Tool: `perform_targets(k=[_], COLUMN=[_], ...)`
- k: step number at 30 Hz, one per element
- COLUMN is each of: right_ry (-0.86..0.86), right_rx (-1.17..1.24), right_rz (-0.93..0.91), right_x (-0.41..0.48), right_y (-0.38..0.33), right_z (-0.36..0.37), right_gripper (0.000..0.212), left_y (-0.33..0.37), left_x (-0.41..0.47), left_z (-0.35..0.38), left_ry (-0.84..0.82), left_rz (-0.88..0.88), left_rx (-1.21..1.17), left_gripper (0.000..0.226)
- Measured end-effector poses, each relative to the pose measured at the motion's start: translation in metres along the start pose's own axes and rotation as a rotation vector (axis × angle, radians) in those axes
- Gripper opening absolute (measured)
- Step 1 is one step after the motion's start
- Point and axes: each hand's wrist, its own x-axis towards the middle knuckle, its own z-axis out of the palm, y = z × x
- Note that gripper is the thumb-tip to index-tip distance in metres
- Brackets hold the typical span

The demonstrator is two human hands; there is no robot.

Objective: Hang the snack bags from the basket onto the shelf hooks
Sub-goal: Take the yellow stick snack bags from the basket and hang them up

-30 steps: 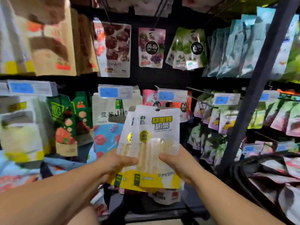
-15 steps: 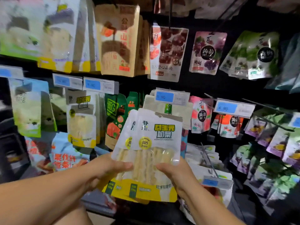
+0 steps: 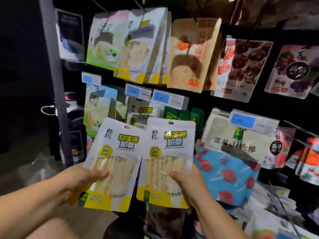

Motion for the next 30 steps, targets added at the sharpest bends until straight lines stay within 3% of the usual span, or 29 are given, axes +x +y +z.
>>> perform_targets(k=[8,14,21,26,30], right_ry=[-0.072,-0.061,-0.040,-0.021,-0.022], right_rx=[-0.119,-0.143,-0.088,-0.183,-0.149], right_rz=[-0.058,-0.073,-0.033,-0.012,-0.047], right_x=[0.041,0.069,0.093,0.091,0.084], right_y=[-0.015,-0.023,-0.022,-0.013,-0.009], right_z=[0.064,0.093,0.118,0.126,0.134], right_gripper=[0.033,0.033,0.058,0.052,0.060], left_y=[0.002,0.001,0.001,-0.003,-0.006], left_x=[0.001,0.007,0.007,0.008,0.011], left_z=[-0.038,-0.052,-0.063,-0.072,-0.077], left_ry=[0.191,0.282,0.307,0.289,0.285], left_rz=[0.042,0.080,0.094,0.083,0.095], left_rx=[-0.135,-0.181,-0.183,-0.212,-0.200], left_gripper=[0.015,0.025,0.020,0.026,0.024])
